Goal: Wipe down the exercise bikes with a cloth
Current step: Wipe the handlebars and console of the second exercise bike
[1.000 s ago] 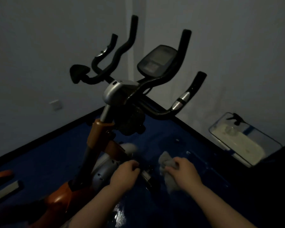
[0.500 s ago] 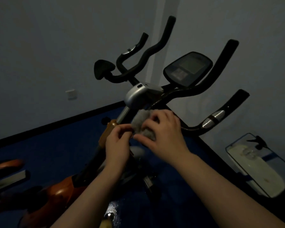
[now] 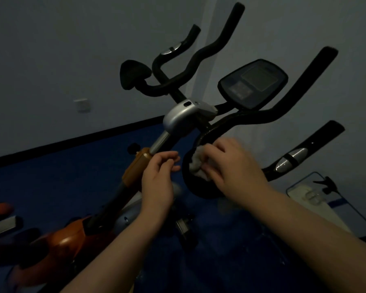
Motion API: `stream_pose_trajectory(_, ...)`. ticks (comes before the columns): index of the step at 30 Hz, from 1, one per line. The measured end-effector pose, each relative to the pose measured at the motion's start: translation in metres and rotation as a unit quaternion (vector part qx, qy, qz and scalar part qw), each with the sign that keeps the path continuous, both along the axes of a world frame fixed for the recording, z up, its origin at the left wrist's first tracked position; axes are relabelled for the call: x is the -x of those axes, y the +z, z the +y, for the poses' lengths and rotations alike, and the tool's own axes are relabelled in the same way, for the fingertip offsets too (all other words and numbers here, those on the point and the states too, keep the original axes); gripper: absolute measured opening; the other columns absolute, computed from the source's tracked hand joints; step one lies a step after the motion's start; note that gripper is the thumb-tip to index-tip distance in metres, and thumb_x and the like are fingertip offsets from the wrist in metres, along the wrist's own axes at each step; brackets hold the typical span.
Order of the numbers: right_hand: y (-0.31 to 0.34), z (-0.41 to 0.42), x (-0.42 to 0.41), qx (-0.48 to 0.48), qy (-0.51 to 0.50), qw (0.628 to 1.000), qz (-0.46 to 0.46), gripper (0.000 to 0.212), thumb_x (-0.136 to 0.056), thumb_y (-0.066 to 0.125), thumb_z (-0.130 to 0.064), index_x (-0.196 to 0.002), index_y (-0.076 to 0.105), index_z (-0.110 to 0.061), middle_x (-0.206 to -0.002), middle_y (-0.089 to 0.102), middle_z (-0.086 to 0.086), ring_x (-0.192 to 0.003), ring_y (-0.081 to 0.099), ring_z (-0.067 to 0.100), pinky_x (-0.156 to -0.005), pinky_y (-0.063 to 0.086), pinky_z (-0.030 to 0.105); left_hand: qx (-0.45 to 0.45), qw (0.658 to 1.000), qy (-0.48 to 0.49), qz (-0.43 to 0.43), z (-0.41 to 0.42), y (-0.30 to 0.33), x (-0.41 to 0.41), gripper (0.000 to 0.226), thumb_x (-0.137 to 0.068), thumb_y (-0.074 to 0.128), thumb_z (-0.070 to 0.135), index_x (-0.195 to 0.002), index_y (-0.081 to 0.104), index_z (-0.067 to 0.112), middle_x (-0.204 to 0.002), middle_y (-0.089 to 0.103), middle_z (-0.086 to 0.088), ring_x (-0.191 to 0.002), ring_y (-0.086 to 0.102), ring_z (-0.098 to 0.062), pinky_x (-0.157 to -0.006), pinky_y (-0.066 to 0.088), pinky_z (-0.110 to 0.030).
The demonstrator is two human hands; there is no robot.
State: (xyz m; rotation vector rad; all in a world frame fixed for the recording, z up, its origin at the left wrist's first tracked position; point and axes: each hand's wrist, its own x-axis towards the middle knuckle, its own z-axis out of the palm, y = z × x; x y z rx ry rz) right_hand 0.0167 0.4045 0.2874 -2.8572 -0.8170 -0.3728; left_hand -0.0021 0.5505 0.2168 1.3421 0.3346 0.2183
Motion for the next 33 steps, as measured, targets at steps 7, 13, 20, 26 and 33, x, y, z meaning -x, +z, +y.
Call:
stream_pose_trajectory(7, -0.004, -0.003, 0.008, 0.055, 0.033, 0.997, 0.038, 0.018, -0.079, 0.058, -0.018, -0.096, 0.056, -0.02, -0.09, 0.056, 0.002, -0.083, 0.051, 0.024, -0.066, 0.032, 0.03, 0.022, 0.999, -0.046, -0.001, -0.01, -0.003, -0.006, 0.031, -0.094, 0.043, 0.02, -0.084, 0.069, 0.032, -0.095, 0.071, -0.008, -0.094, 0.065, -0.029, -0.085, 0.052, -0.048)
stream_pose_trajectory(13, -0.01, 0.014, 0.028, 0.049, 0.032, 0.997, 0.059, 0.02, -0.076, 0.061, -0.014, -0.095, 0.059, -0.02, -0.095, 0.059, -0.001, -0.088, 0.051, 0.02, -0.069, 0.029, 0.028, 0.017, 0.998, -0.062, -0.008, -0.01, 0.001, -0.011, 0.026, -0.095, 0.042, 0.021, -0.095, 0.068, 0.024, -0.1, 0.069, -0.012, -0.099, 0.064, -0.031, -0.091, 0.05, -0.053)
stream_pose_trajectory(20, 0.026, -0.013, -0.009, -0.306, -0.141, 0.94, 0.048, 0.006, -0.087, 0.059, -0.031, -0.087, 0.054, -0.028, -0.093, 0.056, -0.006, -0.086, 0.053, 0.007, -0.069, 0.043, 0.025, -0.007, 0.995, -0.087, -0.048, -0.009, 0.009, -0.019, 0.023, -0.095, 0.045, 0.019, -0.094, 0.068, 0.024, -0.09, 0.07, 0.0, -0.088, 0.067, -0.018, -0.073, 0.051, -0.033)
stream_pose_trajectory(26, -0.016, 0.028, -0.022, -0.157, -0.224, 0.96, 0.055, 0.02, -0.097, 0.037, -0.039, -0.09, 0.049, -0.026, -0.091, 0.055, -0.001, -0.091, 0.049, 0.02, -0.074, 0.044, 0.041, -0.066, 0.991, -0.086, -0.076, -0.022, 0.007, -0.035, 0.018, -0.098, 0.042, 0.023, -0.09, 0.057, 0.015, -0.078, 0.06, 0.005, -0.068, 0.056, 0.001, -0.063, 0.045, -0.018)
stream_pose_trajectory(33, -0.029, 0.028, 0.0, -0.196, -0.288, 0.936, 0.051, 0.035, -0.1, 0.024, -0.043, -0.098, 0.049, -0.02, -0.091, 0.057, 0.005, -0.082, 0.053, 0.022, -0.061, 0.047, 0.038, -0.182, 0.967, -0.115, -0.138, -0.027, -0.001, -0.035, 0.03, -0.103, 0.028, 0.029, -0.077, 0.041, 0.025, -0.066, 0.044, 0.007, -0.054, 0.04, 0.002, -0.051, 0.036, -0.013)
